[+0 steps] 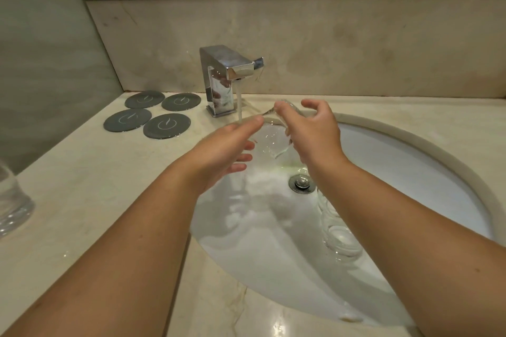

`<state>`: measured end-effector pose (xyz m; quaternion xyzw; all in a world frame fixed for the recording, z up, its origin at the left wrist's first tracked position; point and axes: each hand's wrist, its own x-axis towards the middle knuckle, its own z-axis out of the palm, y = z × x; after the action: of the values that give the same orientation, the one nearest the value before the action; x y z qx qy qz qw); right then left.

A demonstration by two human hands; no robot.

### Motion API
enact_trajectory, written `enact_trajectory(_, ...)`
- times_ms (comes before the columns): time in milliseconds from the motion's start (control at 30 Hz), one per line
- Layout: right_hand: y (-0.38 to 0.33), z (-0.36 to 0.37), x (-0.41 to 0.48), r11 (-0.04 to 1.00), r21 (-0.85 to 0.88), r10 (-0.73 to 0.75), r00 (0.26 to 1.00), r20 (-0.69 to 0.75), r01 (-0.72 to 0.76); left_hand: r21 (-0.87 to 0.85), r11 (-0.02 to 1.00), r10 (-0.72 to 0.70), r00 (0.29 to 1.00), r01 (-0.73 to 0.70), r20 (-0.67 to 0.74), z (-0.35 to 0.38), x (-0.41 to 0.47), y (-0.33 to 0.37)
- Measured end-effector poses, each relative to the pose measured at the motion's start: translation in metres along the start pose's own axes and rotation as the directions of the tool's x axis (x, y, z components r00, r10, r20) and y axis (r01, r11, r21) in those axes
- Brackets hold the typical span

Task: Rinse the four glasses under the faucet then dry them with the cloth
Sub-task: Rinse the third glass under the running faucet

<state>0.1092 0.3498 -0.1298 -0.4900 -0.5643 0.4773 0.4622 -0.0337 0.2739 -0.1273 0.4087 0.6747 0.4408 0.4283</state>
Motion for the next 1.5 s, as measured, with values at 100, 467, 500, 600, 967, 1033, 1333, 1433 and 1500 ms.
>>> enact_trajectory(100, -0.01, -0.003, -0.002, 0.996, 0.062, 0.069, 0.997, 0.027, -0.07, 0.036, 0.994, 0.107, 0.994, -0.107, 0.021, 0.001, -0.003, -0.001)
enact_trajectory(467, -0.016, -0.054, -0.014, 0.977, -0.138, 0.187, 0.959, 0.213, -0.16, 0.262, 0.892, 0.413, 0.9, -0.369, -0.139, 0.021, -0.019, 0.016)
enact_trajectory(500, -0.012, -0.061, -0.015, 0.976, -0.176, 0.161, 0.965, 0.208, -0.125, 0.302, 0.875, 0.435, 0.888, -0.379, -0.147, 0.024, -0.019, 0.016)
enact_trajectory(600, 0.002, -0.083, -0.012, 0.976, -0.21, -0.053, 0.998, 0.042, 0.061, 0.468, 0.797, 0.476, 0.874, -0.381, -0.099, 0.035, -0.02, 0.014)
enact_trajectory(967, 0.009, -0.093, 0.001, 0.989, -0.019, -0.147, 0.988, -0.046, 0.146, 0.784, 0.503, 0.391, 0.905, -0.364, 0.169, 0.059, -0.012, -0.005)
enact_trajectory(1033, 0.008, -0.092, 0.001, 0.987, -0.017, -0.159, 0.986, -0.04, 0.158, 0.794, 0.481, 0.369, 0.908, -0.371, 0.2, 0.06, -0.012, -0.007)
enact_trajectory(1333, 0.007, -0.087, -0.01, 0.975, -0.064, -0.209, 0.976, 0.068, 0.213, 0.813, 0.442, 0.318, 0.914, -0.378, 0.252, 0.063, -0.013, -0.014)
enact_trajectory(1433, 0.008, -0.086, -0.009, 0.979, -0.052, -0.193, 0.98, 0.059, 0.196, 0.818, 0.422, 0.289, 0.913, -0.391, 0.287, 0.067, -0.012, -0.016)
enact_trajectory(1500, 0.008, -0.085, -0.008, 0.982, -0.044, -0.181, 0.982, 0.055, 0.184, 0.82, 0.412, 0.266, 0.913, -0.398, 0.31, 0.07, -0.012, -0.017)
